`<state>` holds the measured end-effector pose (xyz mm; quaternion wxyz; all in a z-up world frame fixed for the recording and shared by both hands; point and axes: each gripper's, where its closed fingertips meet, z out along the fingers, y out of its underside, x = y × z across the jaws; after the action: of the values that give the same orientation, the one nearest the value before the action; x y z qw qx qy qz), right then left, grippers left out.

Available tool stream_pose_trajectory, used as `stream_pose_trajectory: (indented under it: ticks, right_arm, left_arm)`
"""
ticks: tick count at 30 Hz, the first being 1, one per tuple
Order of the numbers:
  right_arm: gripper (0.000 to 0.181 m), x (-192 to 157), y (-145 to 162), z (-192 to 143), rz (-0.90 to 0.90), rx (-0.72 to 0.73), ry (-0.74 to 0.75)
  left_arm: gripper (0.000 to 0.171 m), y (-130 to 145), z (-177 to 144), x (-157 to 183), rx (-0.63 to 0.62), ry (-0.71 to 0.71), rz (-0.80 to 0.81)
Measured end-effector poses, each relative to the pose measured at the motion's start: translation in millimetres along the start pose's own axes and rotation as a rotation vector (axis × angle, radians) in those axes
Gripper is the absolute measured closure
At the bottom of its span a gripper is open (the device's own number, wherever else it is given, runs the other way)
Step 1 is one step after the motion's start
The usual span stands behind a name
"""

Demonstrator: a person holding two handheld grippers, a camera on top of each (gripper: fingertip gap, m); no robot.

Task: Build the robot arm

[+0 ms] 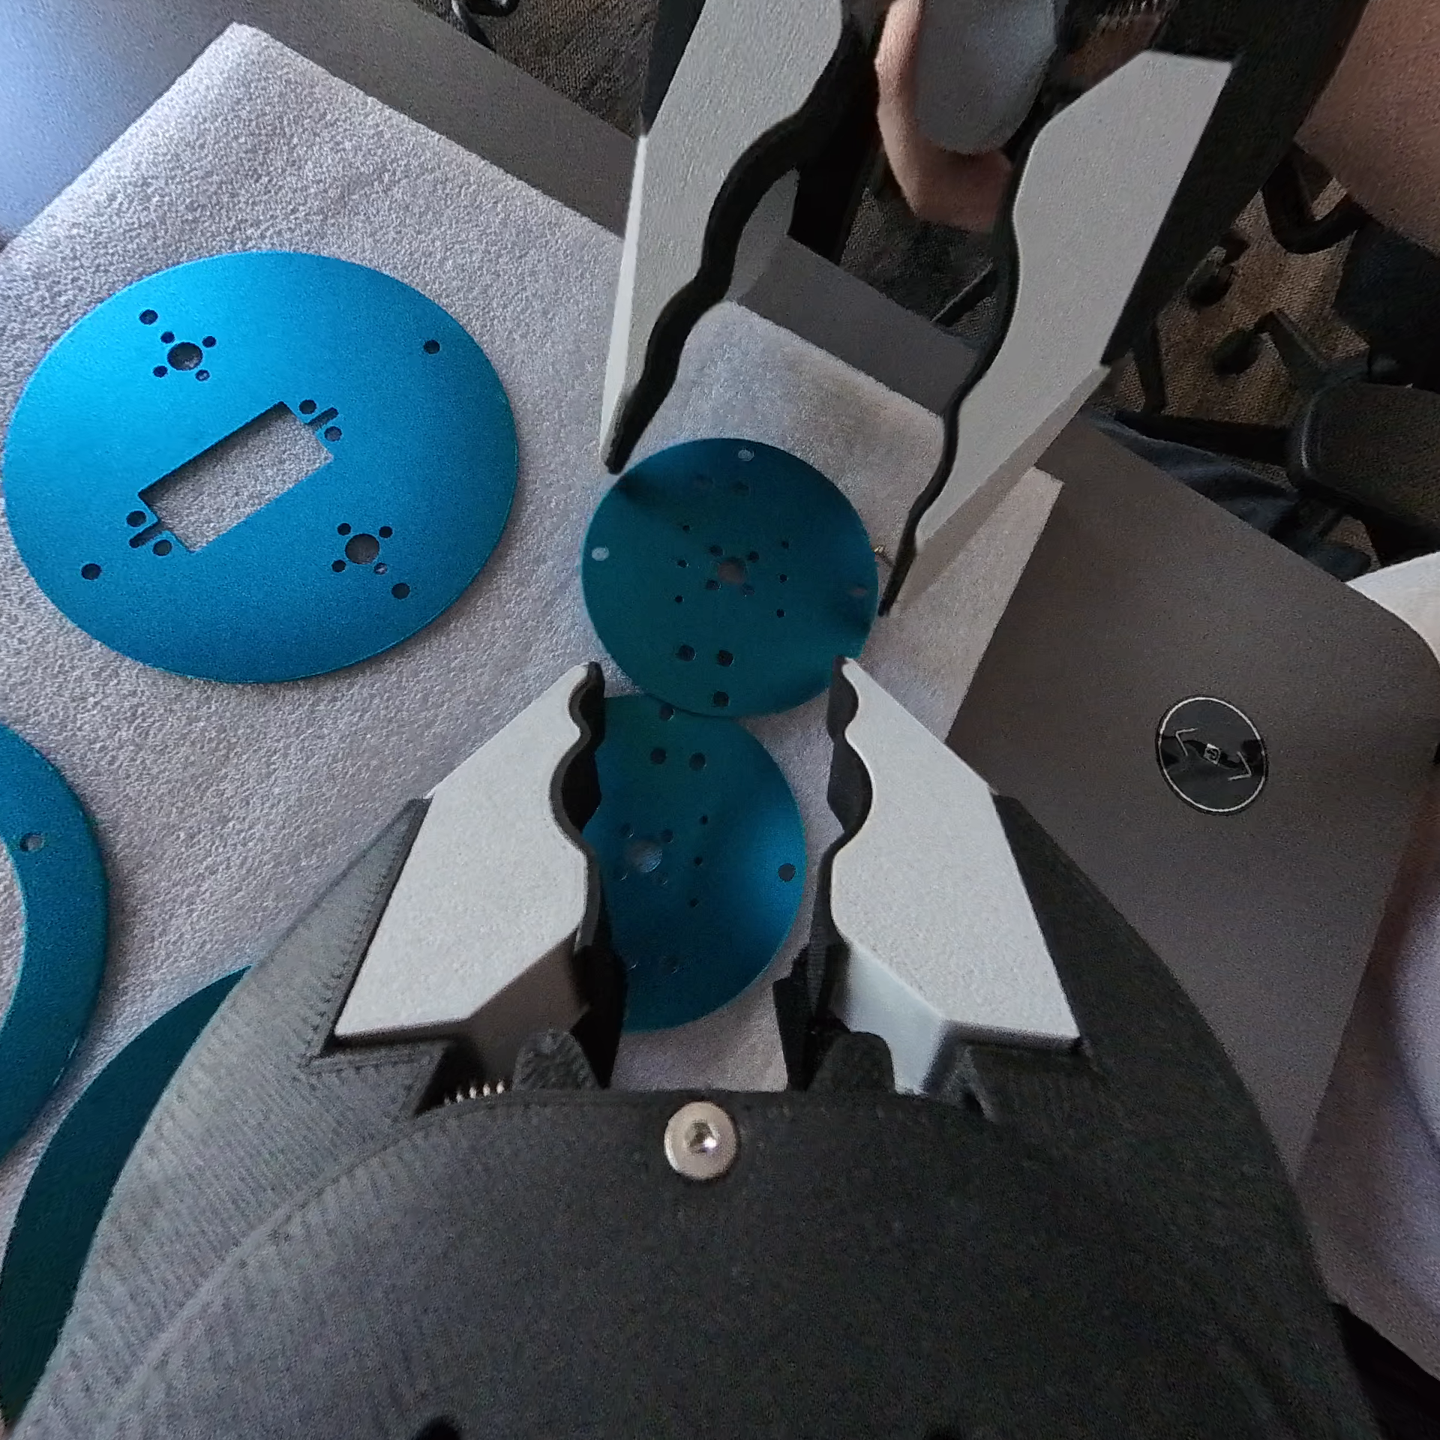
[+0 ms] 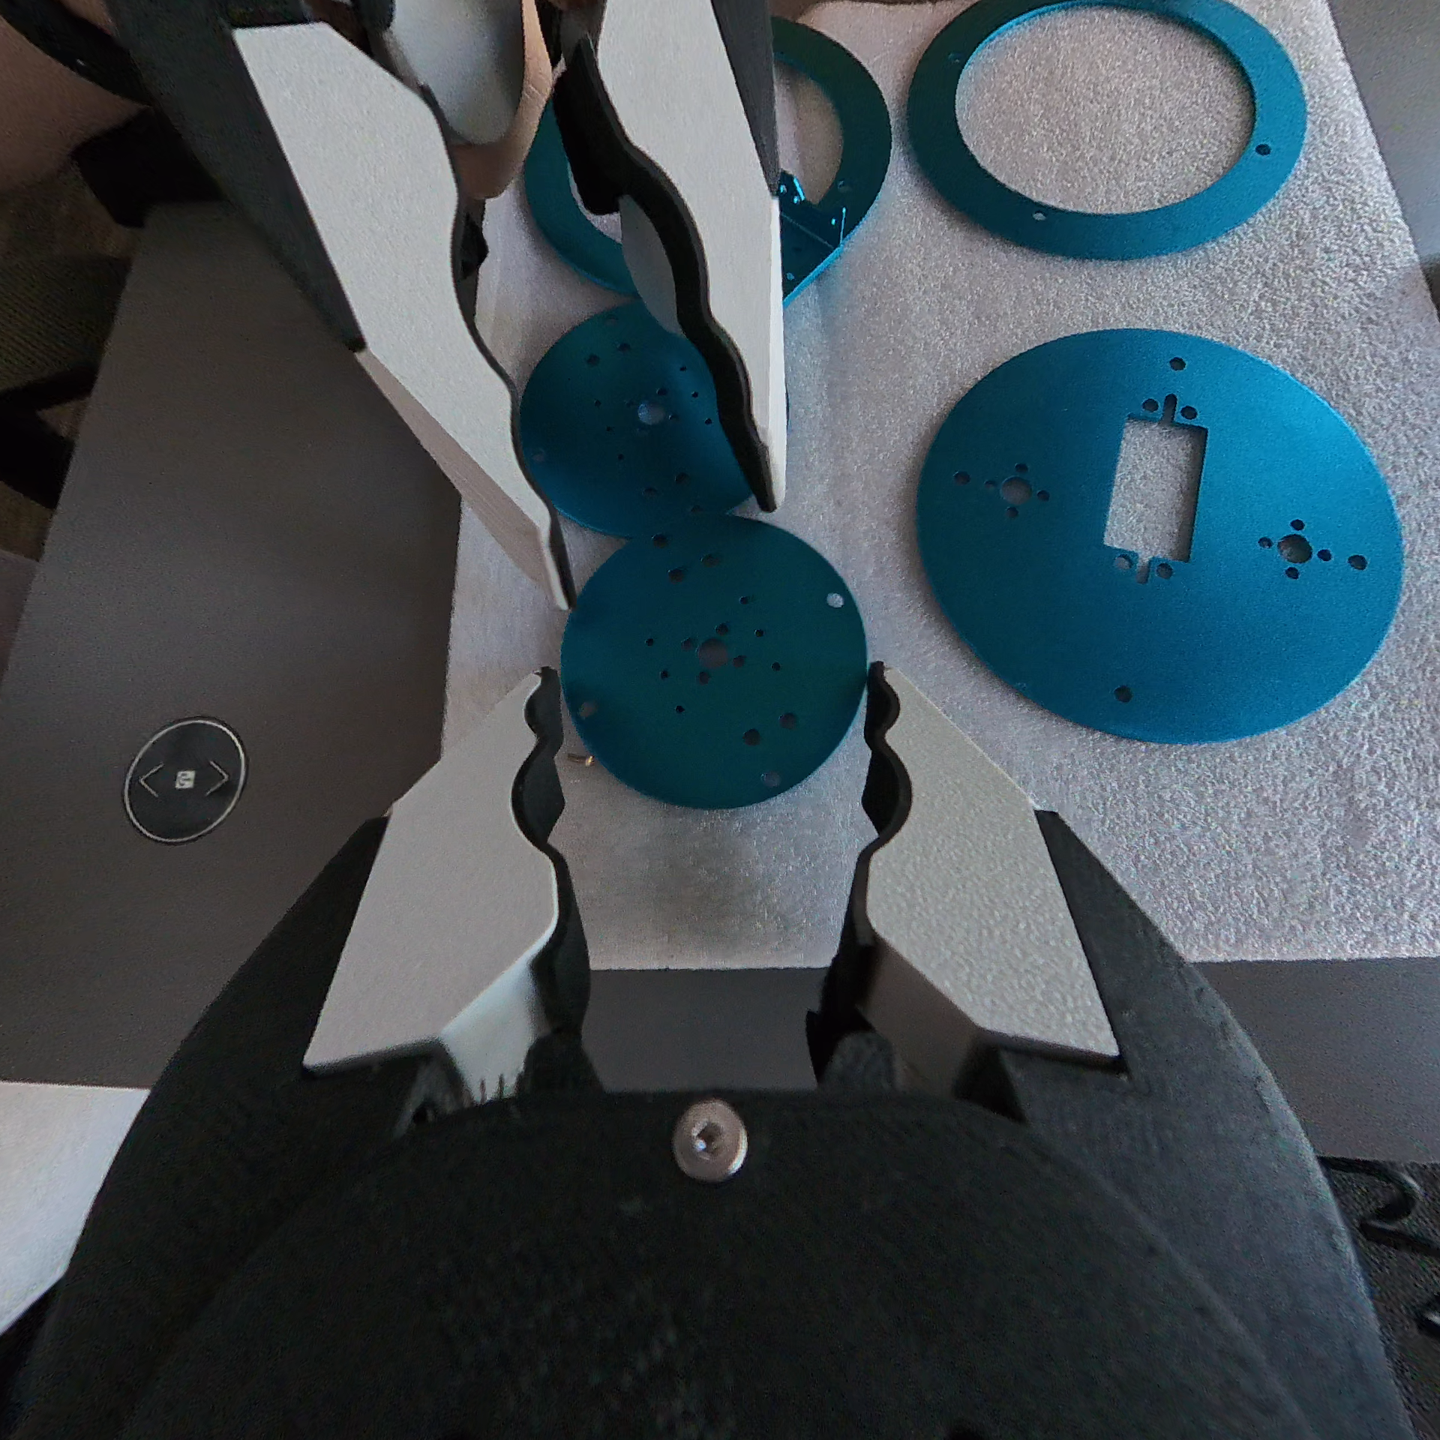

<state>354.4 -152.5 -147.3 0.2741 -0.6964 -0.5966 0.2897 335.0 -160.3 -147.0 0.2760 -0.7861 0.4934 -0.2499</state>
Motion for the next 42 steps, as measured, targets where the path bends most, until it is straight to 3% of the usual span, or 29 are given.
stream_pose_trajectory:
  ticks: [8, 12, 16, 20, 42]
  right_arm:
    - [0.117, 12.0, -13.4, -38.7, 0.070, 0.243, -0.003]
    - [0.121, 16.8, 7.4, -34.2, 0.013, 0.200, -0.001]
    - [0.130, 13.6, 8.5, -31.9, 0.013, 0.227, -0.087]
    - [0.132, 14.2, 15.0, -25.7, -0.036, 0.158, -0.097]
    - [0.136, 12.2, 13.6, -17.8, -0.039, 0.152, -0.129]
  left_arm:
    - [0.114, 1.7, -3.2, 0.7, 0.010, -0.013, 0.004]
    - [0.111, 2.9, -2.6, 1.8, -0.004, -0.027, 0.048]
    - [0.112, 3.6, -0.2, -2.1, -0.047, -0.069, 0.097]
    - [0.114, 2.2, 1.3, -2.6, -0.057, -0.078, 0.097]
    - [0.117, 3.9, 0.5, -5.2, -0.034, -0.065, 0.068]
